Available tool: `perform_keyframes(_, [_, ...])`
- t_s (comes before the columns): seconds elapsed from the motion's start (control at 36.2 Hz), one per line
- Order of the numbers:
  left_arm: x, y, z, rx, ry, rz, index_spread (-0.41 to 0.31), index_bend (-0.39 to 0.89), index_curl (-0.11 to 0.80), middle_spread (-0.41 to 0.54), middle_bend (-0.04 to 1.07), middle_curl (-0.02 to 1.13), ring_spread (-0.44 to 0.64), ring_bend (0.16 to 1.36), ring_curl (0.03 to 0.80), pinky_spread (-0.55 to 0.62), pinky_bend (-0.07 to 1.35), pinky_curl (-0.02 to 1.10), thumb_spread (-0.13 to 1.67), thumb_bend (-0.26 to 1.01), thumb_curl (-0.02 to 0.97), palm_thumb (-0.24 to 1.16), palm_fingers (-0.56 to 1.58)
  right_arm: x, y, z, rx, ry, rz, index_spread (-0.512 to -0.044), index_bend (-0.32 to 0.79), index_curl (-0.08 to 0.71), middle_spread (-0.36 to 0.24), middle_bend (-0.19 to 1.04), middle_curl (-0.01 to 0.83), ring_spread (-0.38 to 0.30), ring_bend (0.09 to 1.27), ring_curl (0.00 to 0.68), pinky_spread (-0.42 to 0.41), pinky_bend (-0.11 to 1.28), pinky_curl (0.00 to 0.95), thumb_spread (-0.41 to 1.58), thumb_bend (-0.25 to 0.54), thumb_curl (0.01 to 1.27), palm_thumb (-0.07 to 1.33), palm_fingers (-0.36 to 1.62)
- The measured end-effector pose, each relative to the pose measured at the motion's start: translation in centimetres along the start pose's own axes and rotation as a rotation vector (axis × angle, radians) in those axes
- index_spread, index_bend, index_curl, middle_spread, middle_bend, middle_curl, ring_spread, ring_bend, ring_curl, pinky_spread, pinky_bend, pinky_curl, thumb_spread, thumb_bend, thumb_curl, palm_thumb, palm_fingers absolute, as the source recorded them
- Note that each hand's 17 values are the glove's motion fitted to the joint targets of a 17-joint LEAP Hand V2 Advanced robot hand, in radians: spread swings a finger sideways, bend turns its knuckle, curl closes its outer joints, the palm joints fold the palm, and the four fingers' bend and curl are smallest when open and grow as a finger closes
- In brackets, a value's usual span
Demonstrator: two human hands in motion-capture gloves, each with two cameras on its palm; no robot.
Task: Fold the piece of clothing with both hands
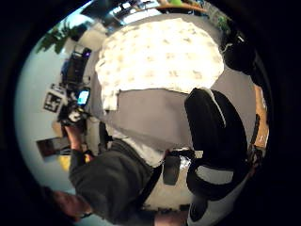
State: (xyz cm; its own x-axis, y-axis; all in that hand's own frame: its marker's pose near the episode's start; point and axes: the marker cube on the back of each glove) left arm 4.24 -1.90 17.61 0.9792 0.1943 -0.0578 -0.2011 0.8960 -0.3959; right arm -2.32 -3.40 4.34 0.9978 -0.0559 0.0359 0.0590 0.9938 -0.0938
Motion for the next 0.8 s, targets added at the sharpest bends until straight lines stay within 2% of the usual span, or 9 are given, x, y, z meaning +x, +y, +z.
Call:
perform_keyframes(0.14, [0.7,-3.5,4.3,-0.064,-0.045,-0.006,0.032,0.05,0.202,0.245,0.14,0.18,0.26,0.63,0.325,0.28,0.47,0.35,0.92,-0.04,0.160,0.00,0.00,-0.1,-0.5,1.5,-0.028,-0.016,-0.005,-0.233,0.12,0.263,-0.057,0.26,0.349,-0.127,0.45,0.350,-0.058,0.32,0.315,1.33,0.325,0.18,0.57,0.95])
perform_keyframes(0.28, [0.2,-6.0,5.2,0.048,0.006,-0.016,0.085,0.08,0.180,0.323,0.17,0.18,0.35,0.66,0.307,0.35,0.49,0.33,0.86,-0.02,0.196,0.02,-0.05,-0.3,-1.0,2.7,-0.050,-0.014,-0.011,-0.234,0.12,0.265,-0.057,0.25,0.364,-0.128,0.45,0.362,-0.058,0.31,0.328,1.35,0.306,0.19,0.57,0.95])
perform_keyframes(0.36, [-0.4,-7.4,5.2,0.130,0.008,-0.035,0.080,0.12,0.186,0.316,0.21,0.20,0.37,0.67,0.301,0.37,0.47,0.32,0.91,0.01,0.212,0.09,0.00,-0.6,-1.5,3.5,-0.067,-0.016,-0.014,-0.234,0.12,0.267,-0.057,0.24,0.372,-0.128,0.45,0.368,-0.058,0.31,0.335,1.36,0.295,0.19,0.57,0.94])
perform_keyframes(0.41, [-0.7,-8.4,5.2,0.183,-0.010,-0.047,0.049,0.20,0.216,0.261,0.24,0.21,0.36,0.65,0.289,0.38,0.42,0.31,1.00,0.06,0.227,0.18,0.10,-0.9,-1.8,4.0,-0.077,-0.015,-0.018,-0.234,0.12,0.268,-0.057,0.24,0.378,-0.128,0.44,0.370,-0.059,0.30,0.340,1.36,0.288,0.19,0.58,0.94])
perform_keyframes(0.47, [-1.0,-9.1,5.0,0.233,-0.035,-0.061,0.026,0.23,0.238,0.224,0.25,0.22,0.34,0.62,0.277,0.38,0.38,0.29,1.06,0.08,0.237,0.22,0.15,-1.3,-2.0,4.3,-0.086,-0.015,-0.024,-0.234,0.12,0.269,-0.057,0.24,0.382,-0.128,0.44,0.373,-0.059,0.30,0.344,1.36,0.281,0.20,0.58,0.94])
perform_keyframes(0.55, [-1.6,-10.3,4.6,0.326,-0.090,-0.087,-0.043,0.36,0.294,0.110,0.29,0.24,0.24,0.57,0.259,0.33,0.29,0.27,1.17,0.12,0.247,0.29,0.38,-1.9,-2.5,5.1,-0.106,-0.019,-0.035,-0.234,0.12,0.270,-0.058,0.24,0.388,-0.128,0.44,0.377,-0.059,0.30,0.350,1.37,0.271,0.20,0.58,0.94])
perform_keyframes(0.66, [-2.3,-11.5,3.5,0.455,-0.127,-0.129,-0.121,0.46,0.349,-0.037,0.35,0.29,0.09,0.53,0.257,0.21,0.22,0.26,1.27,0.15,0.251,0.35,0.64,-2.7,-3.6,6.8,-0.150,-0.027,-0.056,-0.235,0.12,0.272,-0.058,0.23,0.396,-0.128,0.43,0.382,-0.059,0.29,0.357,1.37,0.258,0.20,0.59,0.94])
perform_keyframes(0.69, [-2.3,-11.4,3.1,0.473,-0.126,-0.140,-0.137,0.43,0.344,-0.078,0.40,0.30,0.02,0.52,0.255,0.13,0.27,0.28,1.30,0.16,0.251,0.36,0.80,-3.0,-3.9,7.1,-0.160,-0.026,-0.061,-0.236,0.12,0.271,-0.058,0.23,0.399,-0.128,0.43,0.383,-0.059,0.29,0.359,1.37,0.255,0.21,0.59,0.94])
perform_keyframes(0.8, [-2.8,-11.6,1.7,0.504,-0.108,-0.170,-0.176,0.27,0.326,-0.180,0.50,0.35,-0.16,0.53,0.272,-0.08,0.31,0.29,1.39,0.19,0.245,0.39,1.04,-4.0,-5.0,8.7,-0.203,-0.023,-0.073,-0.237,0.10,0.265,-0.058,0.22,0.406,-0.129,0.43,0.391,-0.059,0.30,0.368,1.36,0.236,0.21,0.60,0.92])
